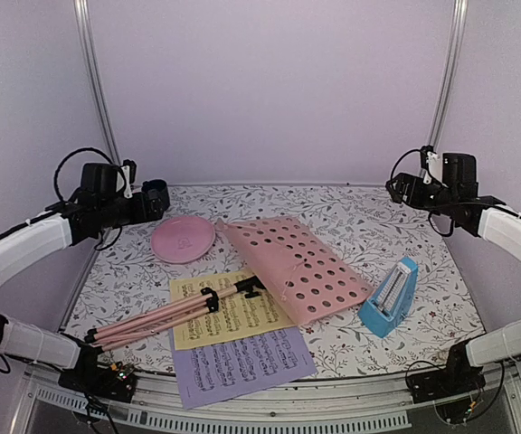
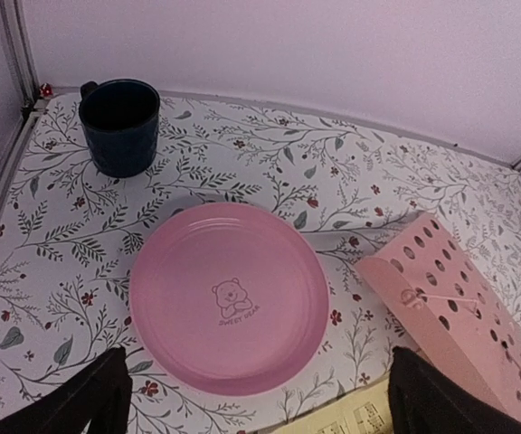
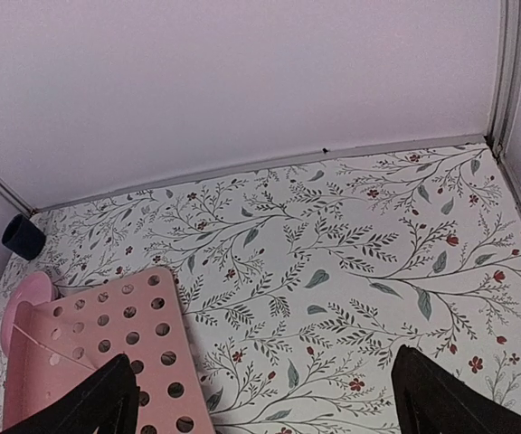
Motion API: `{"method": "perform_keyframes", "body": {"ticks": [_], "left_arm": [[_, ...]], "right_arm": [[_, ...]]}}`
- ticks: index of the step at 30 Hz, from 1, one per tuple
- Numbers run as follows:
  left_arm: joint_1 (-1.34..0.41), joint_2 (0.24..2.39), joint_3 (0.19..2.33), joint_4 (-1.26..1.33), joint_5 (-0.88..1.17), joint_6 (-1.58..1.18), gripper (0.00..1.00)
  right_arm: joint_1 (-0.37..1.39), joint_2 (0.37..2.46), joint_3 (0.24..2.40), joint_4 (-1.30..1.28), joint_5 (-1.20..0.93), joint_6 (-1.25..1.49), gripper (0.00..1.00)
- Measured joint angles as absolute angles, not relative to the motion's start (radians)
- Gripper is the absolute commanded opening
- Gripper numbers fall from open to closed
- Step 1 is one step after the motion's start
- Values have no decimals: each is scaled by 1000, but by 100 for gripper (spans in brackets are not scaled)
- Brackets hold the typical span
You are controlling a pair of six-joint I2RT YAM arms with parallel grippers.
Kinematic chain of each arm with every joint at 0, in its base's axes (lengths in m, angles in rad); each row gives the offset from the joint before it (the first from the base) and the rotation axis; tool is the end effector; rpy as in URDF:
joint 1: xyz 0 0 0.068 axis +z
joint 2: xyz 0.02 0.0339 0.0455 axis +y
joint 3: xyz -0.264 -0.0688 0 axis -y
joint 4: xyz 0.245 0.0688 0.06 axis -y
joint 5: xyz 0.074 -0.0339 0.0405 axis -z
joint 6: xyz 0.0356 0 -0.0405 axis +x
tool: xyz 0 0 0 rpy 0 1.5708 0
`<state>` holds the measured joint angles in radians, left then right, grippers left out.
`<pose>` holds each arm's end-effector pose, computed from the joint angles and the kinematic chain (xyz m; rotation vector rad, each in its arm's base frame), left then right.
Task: Set up the instrument practice props
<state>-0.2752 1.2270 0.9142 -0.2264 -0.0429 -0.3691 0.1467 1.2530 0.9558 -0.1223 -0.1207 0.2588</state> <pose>0.2666 -0.0737 0.2875 -0.1257 2.1242 -0.3387 0.2855 0.0465 0.3054 0.0338 2.0070 0.3808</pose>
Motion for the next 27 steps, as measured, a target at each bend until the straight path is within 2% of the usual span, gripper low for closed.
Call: {"method": "perform_keyframes", "body": {"ticks": [9,16,20,27], "left_arm": [[-323,1268,913,-265,54,-334,99],[-338,1267,907,-274,131,-318,99],[-341,1267,900,-281,159,-307,99],[-344,1253,871,-272,183,-299,99]], "right_arm": [[162,1338,1034,-132,-282,274,99],[401,1443,1259,-233,-309,241,99],[508,1463,1289,-250,-330,214,99],[496,1485,1328,-324,-377,183,99]]}}
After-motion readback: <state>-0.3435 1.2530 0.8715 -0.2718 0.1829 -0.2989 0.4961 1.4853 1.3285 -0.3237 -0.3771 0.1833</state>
